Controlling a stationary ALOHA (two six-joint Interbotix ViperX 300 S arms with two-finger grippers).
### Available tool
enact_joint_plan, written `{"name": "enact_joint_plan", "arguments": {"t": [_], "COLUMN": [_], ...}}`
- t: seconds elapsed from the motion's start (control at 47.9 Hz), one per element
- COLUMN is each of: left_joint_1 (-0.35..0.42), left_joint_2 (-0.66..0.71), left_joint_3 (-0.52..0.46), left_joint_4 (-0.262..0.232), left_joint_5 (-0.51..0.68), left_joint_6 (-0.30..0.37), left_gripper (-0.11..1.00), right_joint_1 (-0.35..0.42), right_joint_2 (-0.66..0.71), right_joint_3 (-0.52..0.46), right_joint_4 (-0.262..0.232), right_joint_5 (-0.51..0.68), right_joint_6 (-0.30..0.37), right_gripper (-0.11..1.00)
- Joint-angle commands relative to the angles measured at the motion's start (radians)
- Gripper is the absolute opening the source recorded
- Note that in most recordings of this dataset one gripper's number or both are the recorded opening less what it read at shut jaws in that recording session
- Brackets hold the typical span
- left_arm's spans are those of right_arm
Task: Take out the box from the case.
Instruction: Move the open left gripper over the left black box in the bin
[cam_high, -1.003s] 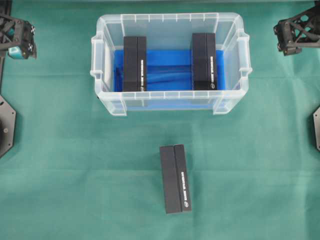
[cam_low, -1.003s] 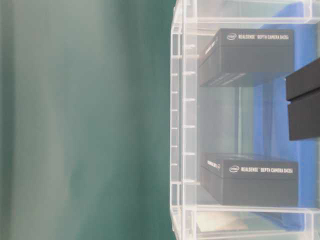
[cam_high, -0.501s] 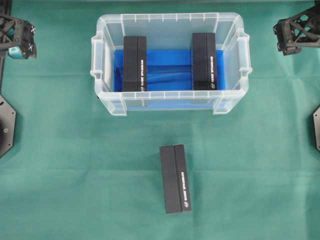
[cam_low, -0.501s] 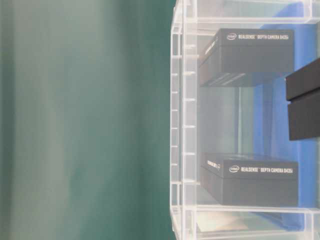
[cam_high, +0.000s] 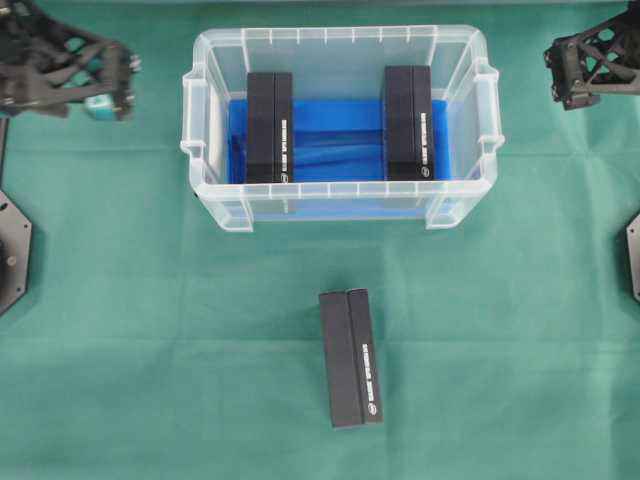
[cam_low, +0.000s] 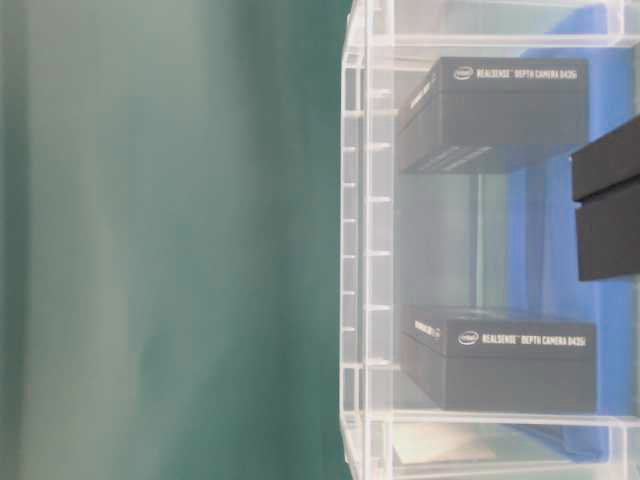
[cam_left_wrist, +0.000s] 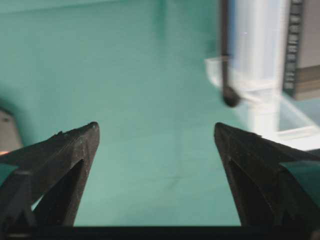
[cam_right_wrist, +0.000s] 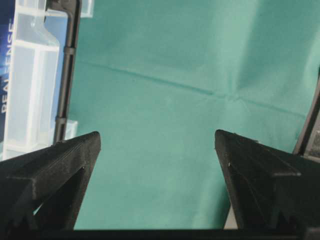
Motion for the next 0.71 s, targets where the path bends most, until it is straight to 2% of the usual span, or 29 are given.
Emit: {"name": "enact_joint_plan", "arguments": {"t": [0.0, 0.251, 0.689], "left_joint_1": [-0.026, -0.072, -0.110], "left_joint_2": [0.038, 0.175, 0.414], "left_joint_3": [-0.071, -0.233, -0.509], "left_joint_4": [0.002, 0.009, 0.017], "left_joint_5": [-0.009, -0.005, 0.005], "left_joint_6": [-0.021, -0.064, -0.064], "left_gripper": [0.96, 0.96, 0.96], "right_joint_1": [-0.003, -0.003, -0.003], "right_joint_2": [-0.005, -0.005, -0.005], "right_joint_3": [-0.003, 0.009, 0.012], "right_joint_4": [0.000, 0.000, -0.008], "right_joint_5": [-0.011, -0.048, -0.083], "right_joint_6": [-0.002, -0.002, -0.003], "right_gripper": [0.93, 0.93, 0.93]}}
